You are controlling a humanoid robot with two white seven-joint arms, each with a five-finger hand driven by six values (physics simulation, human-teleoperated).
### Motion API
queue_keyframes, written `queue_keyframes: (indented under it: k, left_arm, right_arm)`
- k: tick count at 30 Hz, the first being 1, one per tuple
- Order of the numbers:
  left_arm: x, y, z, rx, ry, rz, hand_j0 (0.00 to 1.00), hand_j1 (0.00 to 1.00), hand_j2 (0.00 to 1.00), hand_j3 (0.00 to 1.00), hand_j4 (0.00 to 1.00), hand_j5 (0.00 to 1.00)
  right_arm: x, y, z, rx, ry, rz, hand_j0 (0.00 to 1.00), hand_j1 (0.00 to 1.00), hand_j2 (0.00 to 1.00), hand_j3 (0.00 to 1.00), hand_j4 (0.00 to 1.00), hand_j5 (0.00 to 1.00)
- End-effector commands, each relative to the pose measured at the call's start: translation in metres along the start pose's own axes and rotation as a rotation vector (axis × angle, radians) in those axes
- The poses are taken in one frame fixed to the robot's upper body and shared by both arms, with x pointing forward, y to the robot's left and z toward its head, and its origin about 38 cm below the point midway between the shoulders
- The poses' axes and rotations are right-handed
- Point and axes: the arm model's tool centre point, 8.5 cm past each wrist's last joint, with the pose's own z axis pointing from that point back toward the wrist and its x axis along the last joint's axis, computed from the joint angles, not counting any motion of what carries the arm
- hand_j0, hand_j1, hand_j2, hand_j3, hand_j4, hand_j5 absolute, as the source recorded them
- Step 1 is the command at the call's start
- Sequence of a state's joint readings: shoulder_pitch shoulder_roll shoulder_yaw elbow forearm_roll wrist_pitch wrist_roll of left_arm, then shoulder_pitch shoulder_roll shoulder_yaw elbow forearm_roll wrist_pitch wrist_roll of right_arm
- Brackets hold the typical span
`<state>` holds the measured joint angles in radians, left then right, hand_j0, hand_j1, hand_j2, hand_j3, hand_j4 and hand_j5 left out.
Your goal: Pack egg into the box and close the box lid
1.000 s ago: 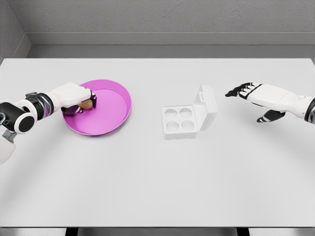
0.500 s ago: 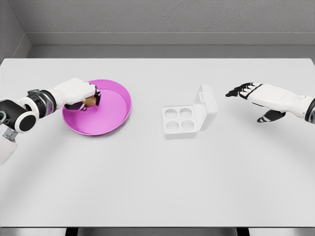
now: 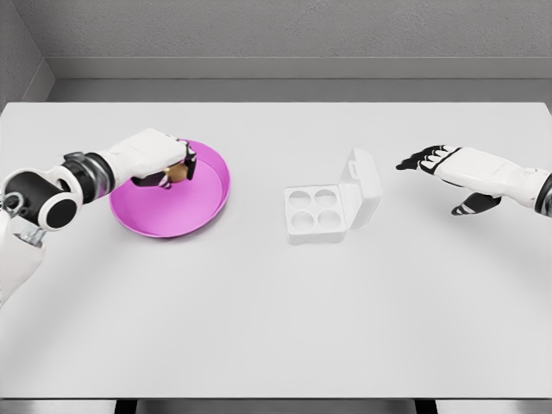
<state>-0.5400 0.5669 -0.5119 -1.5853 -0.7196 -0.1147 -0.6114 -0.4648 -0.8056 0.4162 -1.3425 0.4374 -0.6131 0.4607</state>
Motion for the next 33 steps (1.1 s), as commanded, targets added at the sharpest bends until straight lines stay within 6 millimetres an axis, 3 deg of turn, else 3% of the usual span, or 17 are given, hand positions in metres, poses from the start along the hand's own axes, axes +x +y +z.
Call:
queue_keyframes:
  k: [1,33]
  left_arm:
    - [0.007,0.003,-0.002,0.013,-0.017,0.004,0.35,0.35,0.35,0.35,0.35,0.35]
    - [0.078,0.028,-0.033,0.121,-0.181,0.061,0.32,0.32,0.32,0.32,0.32,0.32]
  right_arm:
    - [0.000,-0.001,0.001,-0.004,0.001,-0.003,1.00,1.00,1.00,1.00,1.00,1.00]
    - [0.000,-0.002,0.001,-0.005,-0.001,-0.002,1.00,1.00,1.00,1.00,1.00,1.00]
